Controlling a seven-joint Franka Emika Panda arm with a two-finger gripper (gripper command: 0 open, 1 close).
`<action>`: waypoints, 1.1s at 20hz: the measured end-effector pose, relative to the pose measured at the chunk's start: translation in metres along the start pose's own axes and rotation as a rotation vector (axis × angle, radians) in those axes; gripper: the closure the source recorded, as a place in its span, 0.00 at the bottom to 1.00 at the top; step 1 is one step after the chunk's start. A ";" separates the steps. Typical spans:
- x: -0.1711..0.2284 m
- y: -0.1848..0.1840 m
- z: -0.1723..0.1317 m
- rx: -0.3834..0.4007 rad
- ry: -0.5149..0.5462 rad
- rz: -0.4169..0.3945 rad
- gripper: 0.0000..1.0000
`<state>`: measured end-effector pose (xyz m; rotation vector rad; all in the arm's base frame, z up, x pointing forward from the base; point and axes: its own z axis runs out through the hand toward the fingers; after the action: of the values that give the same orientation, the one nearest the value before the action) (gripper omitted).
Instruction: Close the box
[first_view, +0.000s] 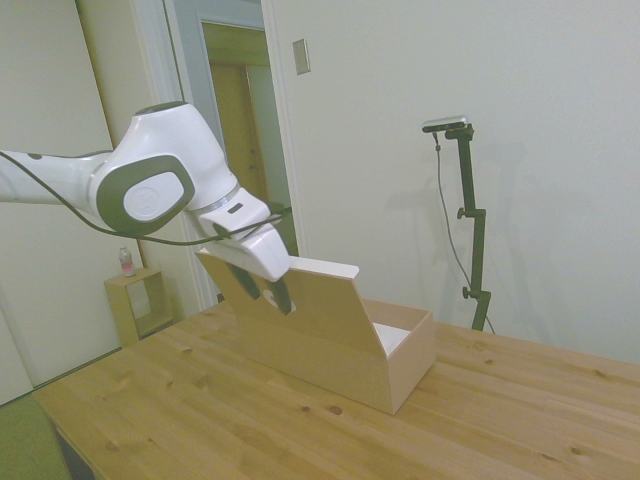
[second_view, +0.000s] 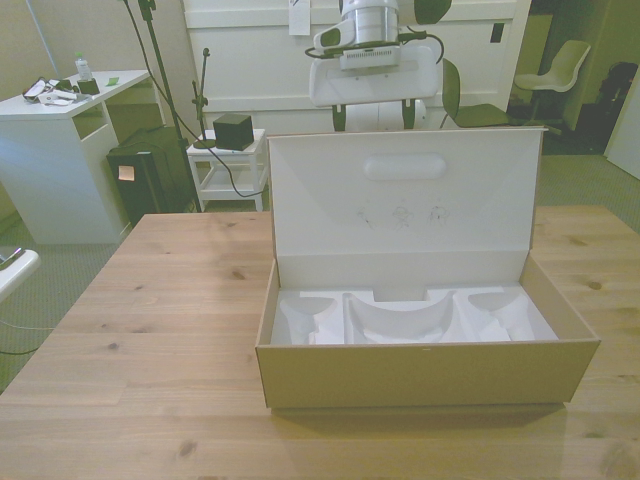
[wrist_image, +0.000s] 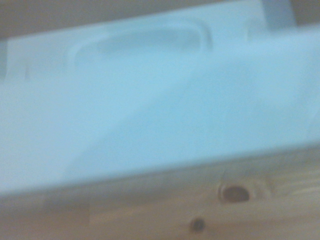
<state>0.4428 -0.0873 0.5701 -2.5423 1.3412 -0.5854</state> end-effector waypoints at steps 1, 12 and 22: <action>0.009 -0.003 0.002 0.021 0.027 0.009 0.00; 0.019 -0.022 0.026 0.073 0.088 0.034 0.00; -0.024 -0.016 0.034 -0.174 -0.214 0.002 0.00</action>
<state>0.4571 -0.0581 0.5396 -2.6480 1.3702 -0.1952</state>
